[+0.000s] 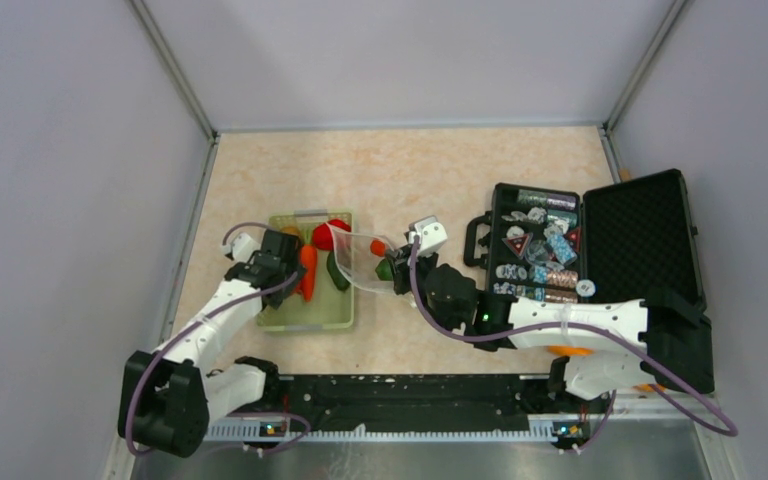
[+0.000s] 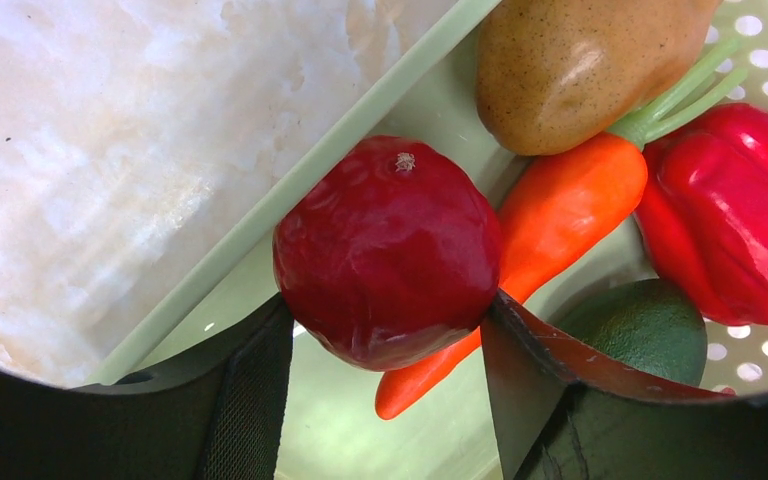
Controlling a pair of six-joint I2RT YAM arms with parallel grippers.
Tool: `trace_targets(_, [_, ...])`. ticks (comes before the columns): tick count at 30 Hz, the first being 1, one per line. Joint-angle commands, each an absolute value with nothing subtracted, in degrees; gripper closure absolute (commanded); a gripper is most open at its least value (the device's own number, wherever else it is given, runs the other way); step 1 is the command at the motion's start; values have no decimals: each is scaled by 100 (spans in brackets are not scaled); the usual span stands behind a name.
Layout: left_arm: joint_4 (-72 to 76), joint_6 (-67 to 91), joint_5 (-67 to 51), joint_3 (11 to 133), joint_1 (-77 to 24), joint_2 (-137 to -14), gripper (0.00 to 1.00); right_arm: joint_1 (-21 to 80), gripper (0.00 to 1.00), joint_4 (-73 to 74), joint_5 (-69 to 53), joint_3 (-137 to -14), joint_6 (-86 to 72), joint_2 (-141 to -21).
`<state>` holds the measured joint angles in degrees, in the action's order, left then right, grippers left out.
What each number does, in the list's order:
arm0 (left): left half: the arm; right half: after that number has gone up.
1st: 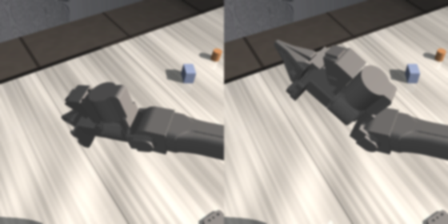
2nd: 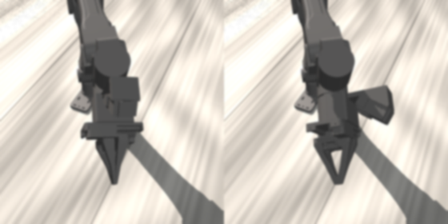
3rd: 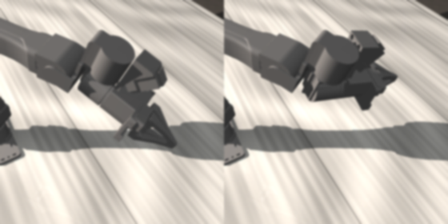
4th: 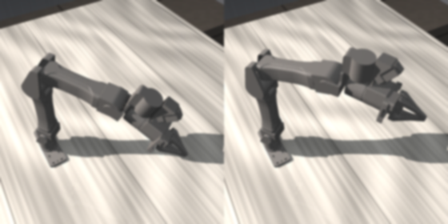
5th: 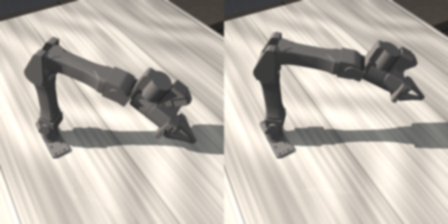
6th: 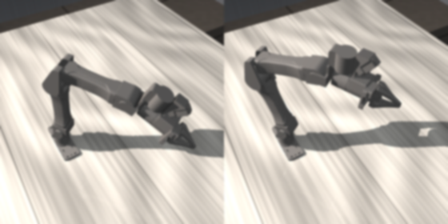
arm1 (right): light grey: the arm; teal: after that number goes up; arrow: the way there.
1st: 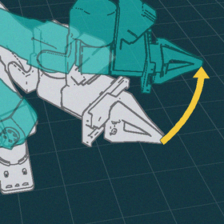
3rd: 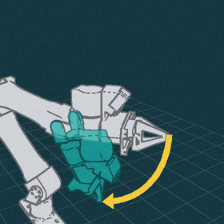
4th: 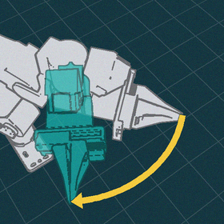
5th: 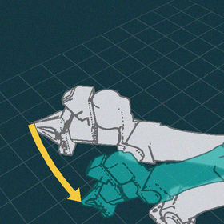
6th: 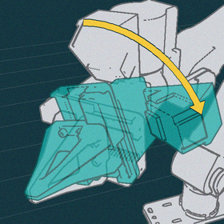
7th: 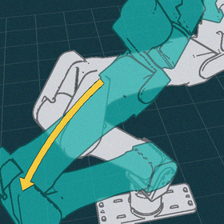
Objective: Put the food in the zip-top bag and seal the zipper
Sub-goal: Pick up the fake fruit from the bin, then place the fake fruit in the zipper food storage bag.
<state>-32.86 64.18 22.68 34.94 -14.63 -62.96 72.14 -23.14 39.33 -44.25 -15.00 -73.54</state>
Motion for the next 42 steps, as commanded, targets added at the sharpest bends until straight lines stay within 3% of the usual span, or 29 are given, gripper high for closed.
trace_targets(1, [-3167,6267,2188,3470,-1424,-6104,71,7178,100,-2478,3974,-4465,-1500,-7216])
trace_targets(3, [-3230,6198,2061,3523,-1424,-6051,72,7177,100,-2472,3981,-4465,-1508,-7215])
trace_targets(7, [-3166,5674,1676,3589,-1424,-5871,88,7181,100,-2461,3999,-4465,-1523,-7216])
trace_targets(12, [-3190,5307,1507,3625,-1424,-5485,89,7177,100,-2448,4019,-4464,-1572,-7224])
trace_targets(15, [-3104,5154,1323,3596,-1424,-5256,97,7174,100,-2405,4119,-4471,-1642,-7257])
trace_targets(23, [-3263,4891,931,3911,-1424,-4896,97,7176,100,-2002,4591,-4906,-1468,-7401])
trace_targets(35, [-3219,4678,148,4240,-1424,-4705,98,6689,100,-1862,5782,-5744,721,-7196])
trace_targets(42, [-3138,4539,-448,4456,-1424,-4677,99,6691,100,-1272,5204,-5796,314,-7371])
